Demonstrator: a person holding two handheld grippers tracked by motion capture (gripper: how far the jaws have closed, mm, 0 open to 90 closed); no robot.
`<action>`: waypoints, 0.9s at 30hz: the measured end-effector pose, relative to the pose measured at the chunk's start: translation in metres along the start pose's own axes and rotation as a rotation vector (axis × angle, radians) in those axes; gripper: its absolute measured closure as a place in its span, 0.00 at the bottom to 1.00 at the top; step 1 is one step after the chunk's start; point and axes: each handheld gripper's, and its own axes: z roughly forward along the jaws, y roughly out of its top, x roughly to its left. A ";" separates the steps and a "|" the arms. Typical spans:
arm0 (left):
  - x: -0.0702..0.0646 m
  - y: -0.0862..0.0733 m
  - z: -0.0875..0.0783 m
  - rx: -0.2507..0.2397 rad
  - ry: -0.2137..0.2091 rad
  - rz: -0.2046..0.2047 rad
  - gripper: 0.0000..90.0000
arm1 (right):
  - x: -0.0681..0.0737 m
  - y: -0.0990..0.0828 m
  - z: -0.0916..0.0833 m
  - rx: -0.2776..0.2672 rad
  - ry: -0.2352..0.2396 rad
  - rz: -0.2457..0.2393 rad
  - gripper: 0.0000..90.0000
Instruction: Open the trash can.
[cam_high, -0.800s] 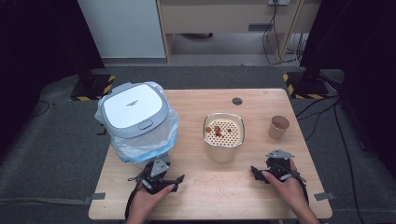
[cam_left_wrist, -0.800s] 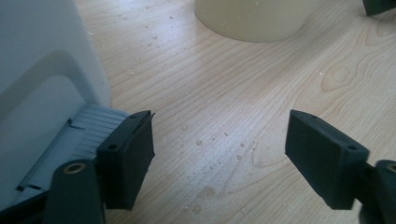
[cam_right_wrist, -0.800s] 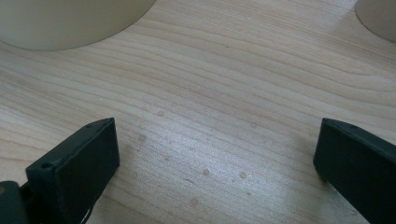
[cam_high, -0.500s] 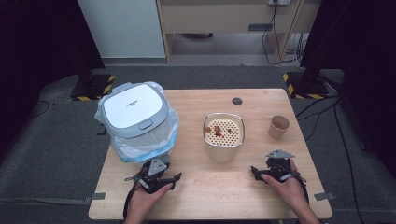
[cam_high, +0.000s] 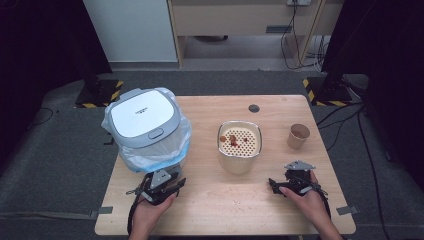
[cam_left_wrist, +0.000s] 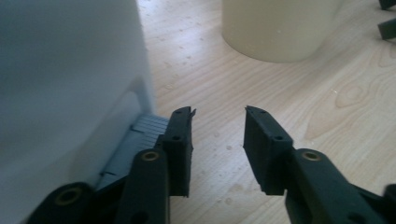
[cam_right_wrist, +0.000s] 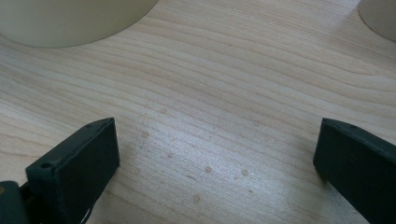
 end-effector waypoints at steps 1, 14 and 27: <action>0.000 0.000 -0.001 -0.004 0.005 -0.014 0.75 | 0.000 0.000 0.000 0.001 0.001 0.002 0.01; 0.010 -0.002 0.000 0.052 0.103 0.042 0.95 | 0.000 0.000 0.000 0.001 0.006 -0.007 0.01; 0.008 -0.008 0.019 0.116 0.158 0.086 0.96 | 0.001 -0.001 -0.001 0.000 0.008 -0.010 0.01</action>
